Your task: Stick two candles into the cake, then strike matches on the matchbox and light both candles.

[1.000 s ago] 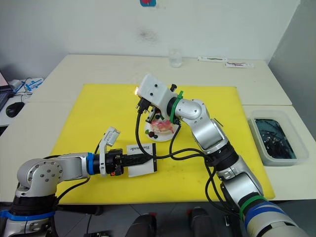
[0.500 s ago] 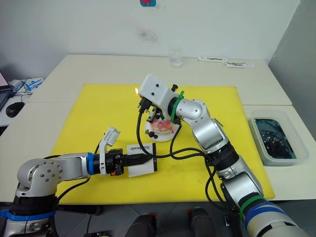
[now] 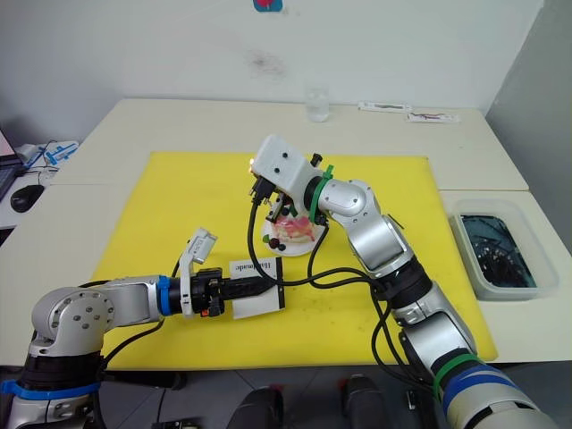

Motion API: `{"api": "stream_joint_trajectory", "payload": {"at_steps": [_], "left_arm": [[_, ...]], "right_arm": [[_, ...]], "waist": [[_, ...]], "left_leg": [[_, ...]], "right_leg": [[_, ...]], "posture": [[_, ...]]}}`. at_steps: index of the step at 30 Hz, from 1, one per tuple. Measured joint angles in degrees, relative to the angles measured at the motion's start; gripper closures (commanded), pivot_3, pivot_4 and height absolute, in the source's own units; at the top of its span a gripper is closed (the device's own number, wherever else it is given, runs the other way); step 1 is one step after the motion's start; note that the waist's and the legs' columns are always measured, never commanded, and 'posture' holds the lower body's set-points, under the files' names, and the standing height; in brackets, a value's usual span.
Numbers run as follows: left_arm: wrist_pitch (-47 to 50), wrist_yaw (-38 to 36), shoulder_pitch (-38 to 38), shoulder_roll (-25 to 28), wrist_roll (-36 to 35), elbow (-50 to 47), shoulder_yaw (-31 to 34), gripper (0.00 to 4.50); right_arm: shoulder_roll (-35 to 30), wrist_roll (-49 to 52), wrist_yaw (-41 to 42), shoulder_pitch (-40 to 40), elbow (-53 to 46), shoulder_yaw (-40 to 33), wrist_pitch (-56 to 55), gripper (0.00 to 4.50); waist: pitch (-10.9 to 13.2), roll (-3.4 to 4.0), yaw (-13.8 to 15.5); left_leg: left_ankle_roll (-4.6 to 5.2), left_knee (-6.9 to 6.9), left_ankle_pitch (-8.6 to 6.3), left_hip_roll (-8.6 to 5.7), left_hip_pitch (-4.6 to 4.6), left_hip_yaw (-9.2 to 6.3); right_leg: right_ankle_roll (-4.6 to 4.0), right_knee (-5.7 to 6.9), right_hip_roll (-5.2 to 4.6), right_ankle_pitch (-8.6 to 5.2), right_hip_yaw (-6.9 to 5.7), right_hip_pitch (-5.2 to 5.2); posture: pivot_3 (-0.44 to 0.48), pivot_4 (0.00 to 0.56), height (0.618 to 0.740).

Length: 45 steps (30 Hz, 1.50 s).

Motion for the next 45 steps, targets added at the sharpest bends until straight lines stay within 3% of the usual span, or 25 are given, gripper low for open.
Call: {"api": "stream_joint_trajectory", "payload": {"at_steps": [8,18,22,29,35,39,44,45], "left_arm": [[0.0,0.0,-0.1,-0.1,-0.1,0.0,-0.4,4.5],[0.2,-0.2,-0.8,-0.2,-0.9,0.1,-1.4,4.5],[0.4,-1.6,-1.4,-0.1,-1.1,0.0,-3.4,4.5],[1.5,-3.8,-2.7,-0.3,-2.1,-0.3,-5.7,4.5],[1.5,-4.2,-3.8,-1.7,-2.4,-0.2,-7.4,4.5],[1.5,-4.1,-3.9,-2.5,-2.4,-0.2,-8.2,4.5],[1.5,-3.9,-3.9,-3.4,-2.4,-0.2,-8.3,4.5],[1.5,-3.8,-3.9,-3.5,-2.4,-0.2,-8.3,4.5]], "right_arm": [[-0.3,1.0,1.5,1.1,-2.2,-0.1,0.9,4.46],[-8.7,11.1,7.8,10.4,-25.2,-5.2,14.1,4.46],[-15.3,15.7,8.7,15.5,-34.8,-11.3,20.7,4.46],[-31.1,20.0,8.9,27.4,-44.0,-28.9,29.8,4.46],[-37.9,15.0,6.4,45.3,-39.4,-44.6,26.5,4.46],[-38.2,10.6,3.6,51.7,-31.5,-46.7,20.2,4.46],[-38.3,7.3,0.7,52.4,-23.9,-46.3,14.6,4.46],[-38.3,6.6,-0.2,52.1,-22.3,-46.0,13.6,4.29]], "waist": [[0.0,0.01,0.0],[0.0,0.01,0.1],[0.0,0.01,0.2],[0.0,0.0,0.4],[0.0,-0.06,0.7],[0.1,-0.06,0.2],[0.1,-0.09,0.0],[0.1,-0.09,0.0]], "left_leg": [[0.0,-0.03,0.0,0.0,-0.01,0.0],[0.0,-0.06,0.0,0.0,-0.04,-0.05],[0.0,-0.06,0.0,-0.01,-0.06,-0.05],[0.0,-0.06,-0.01,-0.02,-0.06,-0.03],[0.0,-0.06,-0.01,-0.03,-0.06,0.04],[0.0,-0.05,-0.01,-0.02,0.03,0.25],[0.01,0.05,-0.01,-0.03,0.05,0.28],[0.01,0.07,-0.01,-0.03,0.06,0.28]], "right_leg": [[-0.01,-0.01,0.0,-0.01,0.0,-0.02],[-0.03,-0.06,-0.01,-0.03,-0.06,-0.01],[-0.28,-0.07,-0.01,-0.18,-0.06,-0.01],[-0.41,-0.1,-0.01,-0.26,-0.07,-0.01],[-0.39,-0.19,-0.02,-0.26,-0.01,0.03],[-0.31,-0.17,-0.02,-0.21,0.18,0.02],[-0.24,-0.16,-0.02,-0.17,0.22,0.04],[-0.24,-0.16,-0.02,-0.17,0.22,0.06]], "posture": [[0.0,0.15,0.74],[0.0,0.15,0.74],[0.0,0.15,0.74],[0.0,0.15,0.74],[0.0,0.15,0.74],[0.0,0.15,0.74],[0.0,0.15,0.74],[0.0,0.15,0.74]]}}
